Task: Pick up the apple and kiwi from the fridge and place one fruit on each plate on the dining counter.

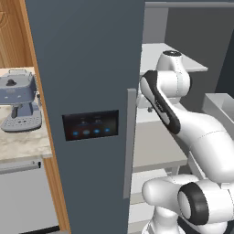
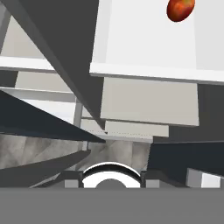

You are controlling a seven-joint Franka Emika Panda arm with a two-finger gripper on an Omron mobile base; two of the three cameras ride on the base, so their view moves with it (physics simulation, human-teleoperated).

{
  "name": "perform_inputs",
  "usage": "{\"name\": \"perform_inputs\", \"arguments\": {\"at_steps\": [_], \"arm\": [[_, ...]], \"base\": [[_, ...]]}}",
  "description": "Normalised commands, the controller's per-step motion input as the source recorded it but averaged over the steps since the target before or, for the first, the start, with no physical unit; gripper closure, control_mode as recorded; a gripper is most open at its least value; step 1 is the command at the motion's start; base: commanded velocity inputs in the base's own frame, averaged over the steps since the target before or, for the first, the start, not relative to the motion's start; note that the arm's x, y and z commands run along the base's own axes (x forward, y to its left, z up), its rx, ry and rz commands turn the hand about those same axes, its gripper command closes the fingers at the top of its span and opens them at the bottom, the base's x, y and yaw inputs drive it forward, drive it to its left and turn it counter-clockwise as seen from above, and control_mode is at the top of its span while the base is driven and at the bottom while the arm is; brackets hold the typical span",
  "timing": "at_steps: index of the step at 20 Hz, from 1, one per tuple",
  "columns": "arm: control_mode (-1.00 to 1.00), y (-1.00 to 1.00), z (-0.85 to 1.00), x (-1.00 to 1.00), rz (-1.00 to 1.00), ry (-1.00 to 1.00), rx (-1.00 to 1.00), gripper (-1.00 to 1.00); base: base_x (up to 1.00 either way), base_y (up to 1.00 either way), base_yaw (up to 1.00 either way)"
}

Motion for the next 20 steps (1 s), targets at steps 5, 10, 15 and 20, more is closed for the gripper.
{"name": "perform_inputs", "arguments": {"at_steps": [5,10,15,20], "arm": [[-1.0,-0.03,-0.11,-0.02,0.0,-0.12,0.0,-1.0],[-1.0,-0.5,-0.34,0.21,0.0,-0.03,0.08,-1.0],[-1.0,-0.5,-0.25,0.54,-0.01,-0.01,0.09,-1.0],[-1.0,-0.25,-0.2,0.59,0.0,0.0,0.02,-1.0]], "base": [[0.0,0.0,0.0],[0.0,0.0,0.0],[0.0,0.0,0.0],[0.0,0.0,0.0]]}}
